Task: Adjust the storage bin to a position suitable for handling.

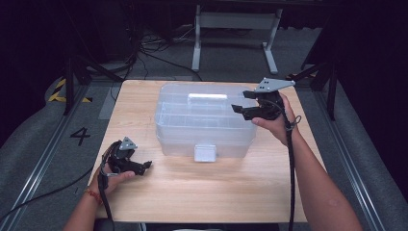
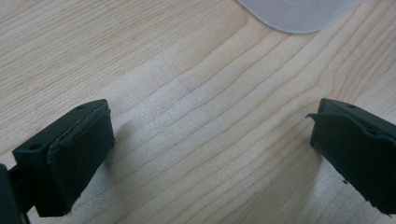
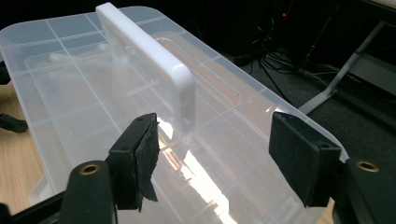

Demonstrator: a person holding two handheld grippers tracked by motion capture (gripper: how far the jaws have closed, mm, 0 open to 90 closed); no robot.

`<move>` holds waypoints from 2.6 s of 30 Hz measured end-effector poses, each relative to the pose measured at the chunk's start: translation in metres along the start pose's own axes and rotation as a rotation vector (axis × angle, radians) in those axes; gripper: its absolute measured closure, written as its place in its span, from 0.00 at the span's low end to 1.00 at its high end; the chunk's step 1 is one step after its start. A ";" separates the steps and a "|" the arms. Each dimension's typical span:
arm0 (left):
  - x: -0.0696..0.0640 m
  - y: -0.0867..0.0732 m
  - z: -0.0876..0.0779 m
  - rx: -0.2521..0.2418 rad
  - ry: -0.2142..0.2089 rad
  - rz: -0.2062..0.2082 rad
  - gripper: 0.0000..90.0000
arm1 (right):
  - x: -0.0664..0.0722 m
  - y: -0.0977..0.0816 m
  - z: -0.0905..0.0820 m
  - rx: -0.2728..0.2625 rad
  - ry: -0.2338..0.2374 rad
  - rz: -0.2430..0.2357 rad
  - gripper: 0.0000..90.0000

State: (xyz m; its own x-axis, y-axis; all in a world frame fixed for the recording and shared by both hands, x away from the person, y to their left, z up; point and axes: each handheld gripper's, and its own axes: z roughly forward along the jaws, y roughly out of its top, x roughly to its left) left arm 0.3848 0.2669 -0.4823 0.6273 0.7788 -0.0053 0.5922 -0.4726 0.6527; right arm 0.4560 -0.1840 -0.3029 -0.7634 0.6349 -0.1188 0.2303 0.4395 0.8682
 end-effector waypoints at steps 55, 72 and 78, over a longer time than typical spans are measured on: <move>0.000 0.000 0.000 0.000 0.000 0.000 0.00 | 0.008 0.029 0.051 0.126 0.103 -0.139 0.80; 0.000 0.000 0.000 0.000 0.000 0.000 0.00 | 0.006 0.031 0.051 0.138 0.110 -0.168 0.81; 0.000 0.000 0.000 0.000 -0.003 0.000 0.00 | 0.005 0.033 0.052 0.147 0.116 -0.170 0.81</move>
State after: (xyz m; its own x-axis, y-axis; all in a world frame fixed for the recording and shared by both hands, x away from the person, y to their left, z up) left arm 0.3851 0.2670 -0.4823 0.6287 0.7776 -0.0071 0.5921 -0.4728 0.6526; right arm 0.4909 -0.1336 -0.2998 -0.8609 0.4705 -0.1933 0.1718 0.6267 0.7601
